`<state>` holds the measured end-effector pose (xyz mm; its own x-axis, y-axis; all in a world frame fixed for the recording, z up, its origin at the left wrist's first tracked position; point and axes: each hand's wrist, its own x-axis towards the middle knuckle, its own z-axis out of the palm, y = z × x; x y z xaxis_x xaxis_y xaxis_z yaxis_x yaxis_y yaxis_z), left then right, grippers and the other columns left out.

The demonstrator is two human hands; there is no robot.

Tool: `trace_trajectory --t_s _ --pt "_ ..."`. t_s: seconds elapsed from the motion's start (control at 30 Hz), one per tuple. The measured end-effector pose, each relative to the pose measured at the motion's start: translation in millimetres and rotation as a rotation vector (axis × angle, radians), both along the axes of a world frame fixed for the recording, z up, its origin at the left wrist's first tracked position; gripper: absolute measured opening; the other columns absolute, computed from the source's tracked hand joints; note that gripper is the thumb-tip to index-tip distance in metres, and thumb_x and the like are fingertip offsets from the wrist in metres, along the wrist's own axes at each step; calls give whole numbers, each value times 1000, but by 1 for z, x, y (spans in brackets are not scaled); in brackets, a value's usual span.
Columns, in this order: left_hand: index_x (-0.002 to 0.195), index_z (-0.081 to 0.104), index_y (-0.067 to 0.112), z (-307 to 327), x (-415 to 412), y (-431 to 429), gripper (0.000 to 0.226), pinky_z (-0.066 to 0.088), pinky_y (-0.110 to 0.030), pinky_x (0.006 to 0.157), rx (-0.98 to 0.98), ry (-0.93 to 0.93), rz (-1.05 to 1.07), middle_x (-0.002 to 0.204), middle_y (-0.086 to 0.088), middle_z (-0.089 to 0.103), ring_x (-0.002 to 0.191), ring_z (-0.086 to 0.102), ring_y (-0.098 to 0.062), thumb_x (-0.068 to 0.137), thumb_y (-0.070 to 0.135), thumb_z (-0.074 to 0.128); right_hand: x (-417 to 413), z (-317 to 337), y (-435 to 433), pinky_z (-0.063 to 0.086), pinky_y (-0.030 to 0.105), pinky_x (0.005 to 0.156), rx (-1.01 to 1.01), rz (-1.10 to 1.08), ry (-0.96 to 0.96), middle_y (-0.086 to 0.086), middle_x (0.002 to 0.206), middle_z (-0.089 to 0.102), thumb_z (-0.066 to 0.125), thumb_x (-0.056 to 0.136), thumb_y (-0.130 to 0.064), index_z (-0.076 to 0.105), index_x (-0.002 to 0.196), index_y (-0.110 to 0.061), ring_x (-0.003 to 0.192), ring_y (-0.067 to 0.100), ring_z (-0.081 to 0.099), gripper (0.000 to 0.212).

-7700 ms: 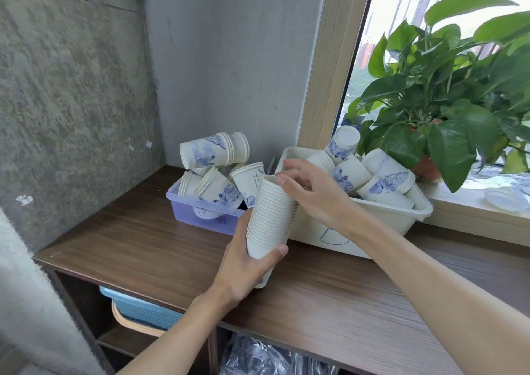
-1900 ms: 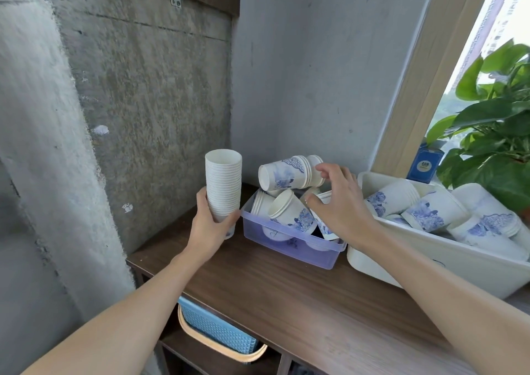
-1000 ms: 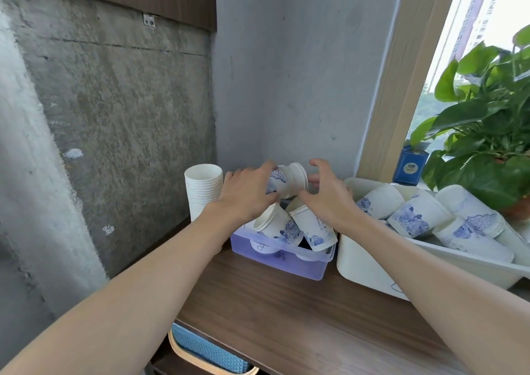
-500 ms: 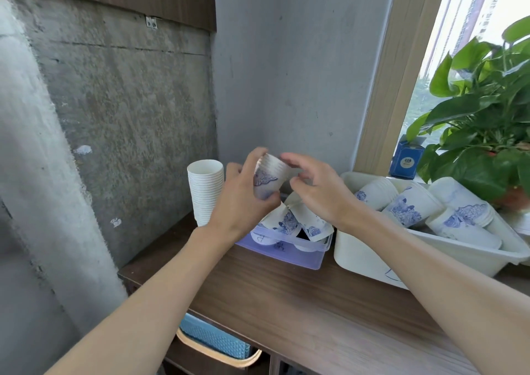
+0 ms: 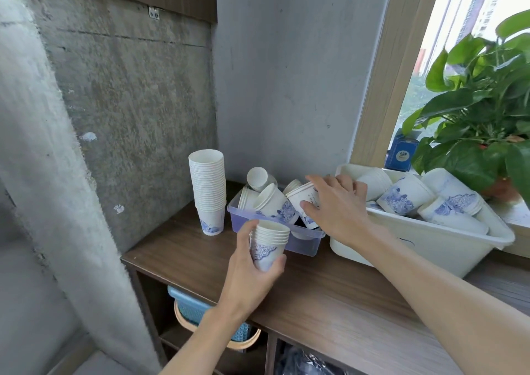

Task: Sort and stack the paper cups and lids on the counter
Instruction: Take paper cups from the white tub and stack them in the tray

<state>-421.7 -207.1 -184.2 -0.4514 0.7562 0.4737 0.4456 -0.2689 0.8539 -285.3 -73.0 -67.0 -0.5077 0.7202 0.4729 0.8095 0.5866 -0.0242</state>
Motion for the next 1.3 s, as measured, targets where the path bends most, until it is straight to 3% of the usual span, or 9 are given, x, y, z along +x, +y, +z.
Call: trace_trajectory --t_s 0.2,0.43,0.53,0.63,0.8,0.93,1.07,1.17,1.3 --pt "126 35 56 -4 -4 3 69 51 -14 81 16 -30 -16 112 24 63 100 67 -6 74 39 78 -1 2 -4 19 41 86 8 -14 66 0 96 67 54 85 -44 47 105 -25 106 24 49 29" --pt "132 30 57 -6 -3 2 75 52 -16 83 10 -12 -38 116 25 63 102 67 -6 77 41 77 21 12 -16 22 37 85 -35 34 273 0 99 60 58 87 -48 48 88 -27 99 24 48 23" --pt "136 27 57 -8 -3 2 78 58 -27 82 6 19 -51 117 24 64 97 69 -8 78 42 78 28 18 -28 24 30 77 -160 172 481 -6 87 53 64 86 -41 46 81 -26 81 13 47 24" --pt "139 25 56 -8 -2 1 81 58 -28 78 11 42 -71 114 23 66 91 70 -9 79 41 79 29 19 -42 30 21 65 -311 315 585 -11 81 49 67 87 -36 46 75 -28 73 1 45 25" --pt "144 21 50 -9 -1 0 88 55 -20 86 -3 41 -112 119 27 65 102 70 -5 80 42 80 20 7 -56 32 13 61 -449 429 543 -13 73 49 67 88 -34 50 75 -22 67 0 44 24" --pt "145 22 48 -7 0 -2 88 53 -17 88 3 24 -128 120 26 66 105 69 -5 80 41 81 15 -6 -58 36 18 68 -491 469 505 -10 82 55 70 84 -36 53 76 -23 77 2 49 22" --pt "143 22 52 -6 0 -2 87 53 -17 87 18 35 -125 121 25 65 105 69 -5 81 39 81 12 -16 -53 42 17 80 -583 455 570 -12 97 64 66 86 -45 61 97 -29 95 3 57 21" --pt "145 22 52 -6 0 -2 87 54 -19 87 34 45 -113 120 24 65 105 70 -8 81 38 80 8 -23 -52 41 12 82 -604 458 545 -17 110 63 62 88 -48 59 118 -28 102 -5 56 35" --pt "151 18 53 -6 0 -3 94 54 -21 92 52 49 -108 128 22 64 112 68 -9 84 34 80 3 -35 -52 38 0 81 -633 491 508 -19 114 61 67 87 -39 59 122 -27 106 -13 53 38"
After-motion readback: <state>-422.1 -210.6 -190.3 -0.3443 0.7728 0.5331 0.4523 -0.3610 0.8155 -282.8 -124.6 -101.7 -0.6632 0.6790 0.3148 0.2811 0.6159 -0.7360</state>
